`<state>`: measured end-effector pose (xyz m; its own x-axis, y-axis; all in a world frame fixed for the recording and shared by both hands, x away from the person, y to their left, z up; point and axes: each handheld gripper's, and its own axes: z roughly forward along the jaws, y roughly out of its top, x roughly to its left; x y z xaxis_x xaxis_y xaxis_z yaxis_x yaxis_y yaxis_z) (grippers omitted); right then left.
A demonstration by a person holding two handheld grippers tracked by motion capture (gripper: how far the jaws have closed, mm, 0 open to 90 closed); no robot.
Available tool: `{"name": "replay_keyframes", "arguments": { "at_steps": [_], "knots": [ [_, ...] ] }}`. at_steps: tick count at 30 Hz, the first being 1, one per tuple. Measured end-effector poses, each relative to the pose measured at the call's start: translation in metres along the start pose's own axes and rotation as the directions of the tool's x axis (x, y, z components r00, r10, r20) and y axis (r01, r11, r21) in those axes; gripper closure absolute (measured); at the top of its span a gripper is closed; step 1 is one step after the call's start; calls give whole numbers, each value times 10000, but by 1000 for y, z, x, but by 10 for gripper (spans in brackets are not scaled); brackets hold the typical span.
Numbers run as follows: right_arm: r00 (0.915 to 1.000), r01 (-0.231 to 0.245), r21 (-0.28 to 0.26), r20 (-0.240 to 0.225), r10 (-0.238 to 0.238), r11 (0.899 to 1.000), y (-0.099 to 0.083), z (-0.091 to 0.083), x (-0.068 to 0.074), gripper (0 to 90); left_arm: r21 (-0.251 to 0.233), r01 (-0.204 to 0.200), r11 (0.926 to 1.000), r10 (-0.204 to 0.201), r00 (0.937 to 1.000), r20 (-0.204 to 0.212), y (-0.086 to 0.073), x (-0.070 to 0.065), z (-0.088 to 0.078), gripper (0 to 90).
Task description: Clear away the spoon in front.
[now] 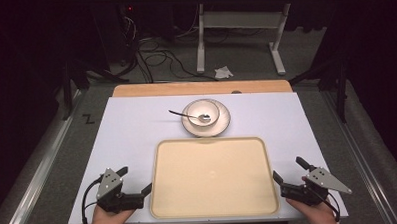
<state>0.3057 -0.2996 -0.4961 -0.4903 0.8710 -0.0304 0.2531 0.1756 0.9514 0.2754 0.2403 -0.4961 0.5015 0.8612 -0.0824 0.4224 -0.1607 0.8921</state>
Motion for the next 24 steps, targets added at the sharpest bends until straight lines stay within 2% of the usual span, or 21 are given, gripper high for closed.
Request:
{"name": "replay_keyframes", "arguments": {
  "at_steps": [3, 4, 6, 12, 14, 18, 21, 24],
  "knots": [
    [10000, 66, 21, -59, -66, 10000, -1, 0, 0, 54, -97, 201, 9998, -201, 9998, -57, 0, 2, 0, 3],
    [9999, -40, 63, -166, 41, 10000, -2, 0, 0, 54, -135, 275, 9995, -276, 9996, -67, 1, 2, 1, 5],
    [9998, 40, 24, -200, -40, 10000, -3, 0, -1, 54, -98, 261, 9996, -262, 9996, -109, 1, 2, 3, 8],
    [9995, -161, -11, -270, 160, 9999, -3, -3, -3, 54, 219, 239, 9995, -239, 9997, 15, -1, 0, 10, 9],
    [9995, 19, -96, -307, -22, 10000, -3, -3, -2, 59, 292, 253, 9993, -252, 9997, -52, -2, 0, 11, 12],
    [9993, 13, -71, -379, -15, 10000, -3, -1, -2, 61, 323, 386, 9987, -386, 9993, -6, -3, 1, 10, 15],
    [9991, 24, -65, -419, -26, 10000, -3, 0, -2, 61, 147, 460, 9988, -459, 9989, -61, -3, 2, 7, 15],
    [9985, -211, -219, -515, 200, 9995, -3, -1, -4, 72, 103, 560, 9984, -559, 9984, -66, -3, 3, 6, 16]
  ]
}}
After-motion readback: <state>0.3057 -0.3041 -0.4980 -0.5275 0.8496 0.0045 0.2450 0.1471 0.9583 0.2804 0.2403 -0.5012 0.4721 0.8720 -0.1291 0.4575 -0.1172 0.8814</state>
